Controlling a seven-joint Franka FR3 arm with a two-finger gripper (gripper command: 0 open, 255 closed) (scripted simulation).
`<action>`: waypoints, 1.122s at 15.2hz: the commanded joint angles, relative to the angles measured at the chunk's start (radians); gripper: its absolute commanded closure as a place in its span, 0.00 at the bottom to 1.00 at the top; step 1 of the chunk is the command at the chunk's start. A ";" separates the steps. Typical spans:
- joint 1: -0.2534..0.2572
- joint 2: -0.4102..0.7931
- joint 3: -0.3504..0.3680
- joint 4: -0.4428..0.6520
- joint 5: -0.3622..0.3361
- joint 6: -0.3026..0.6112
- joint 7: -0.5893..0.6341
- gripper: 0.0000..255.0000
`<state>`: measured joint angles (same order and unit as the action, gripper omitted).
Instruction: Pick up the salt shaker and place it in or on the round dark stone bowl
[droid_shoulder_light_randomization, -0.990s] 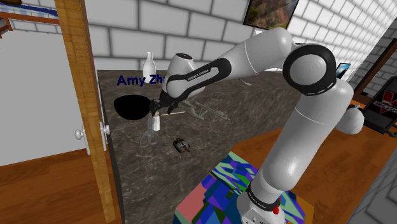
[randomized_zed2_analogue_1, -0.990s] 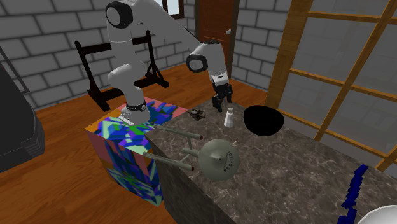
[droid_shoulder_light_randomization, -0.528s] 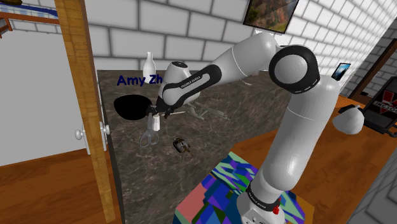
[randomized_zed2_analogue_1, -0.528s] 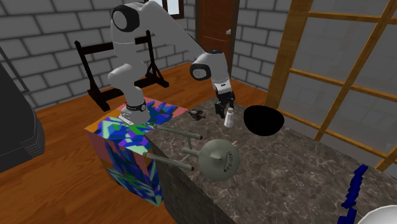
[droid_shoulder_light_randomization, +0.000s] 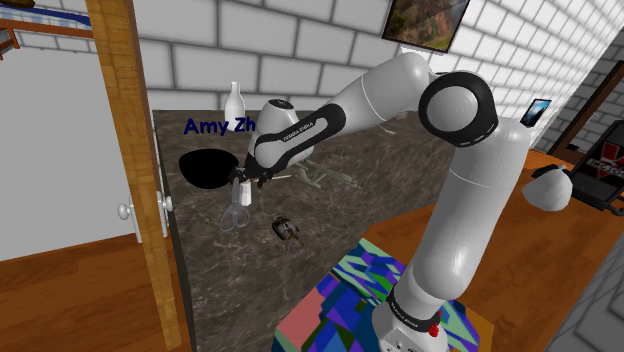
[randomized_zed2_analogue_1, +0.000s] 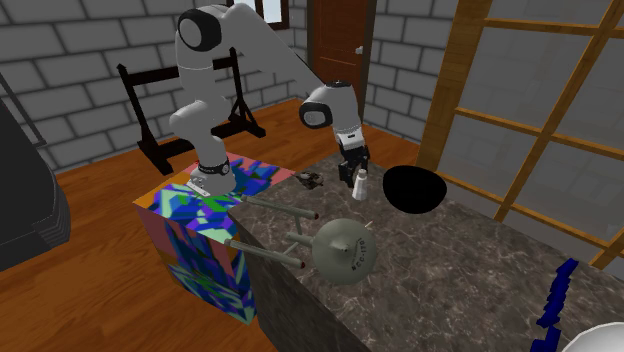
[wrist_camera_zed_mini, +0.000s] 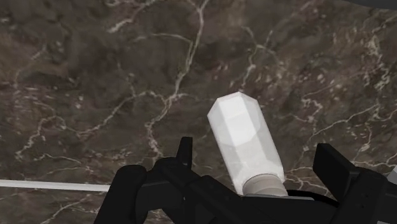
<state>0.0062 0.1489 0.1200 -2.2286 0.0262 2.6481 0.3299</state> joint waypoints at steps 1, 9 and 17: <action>0.000 0.000 0.000 0.000 0.000 0.000 0.000 1.00; 0.000 0.000 0.000 0.000 0.000 0.000 0.000 1.00; -0.002 -0.060 0.002 0.029 0.008 -0.089 -0.004 1.00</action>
<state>0.0053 0.0942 0.1221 -2.2055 0.0332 2.5710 0.3286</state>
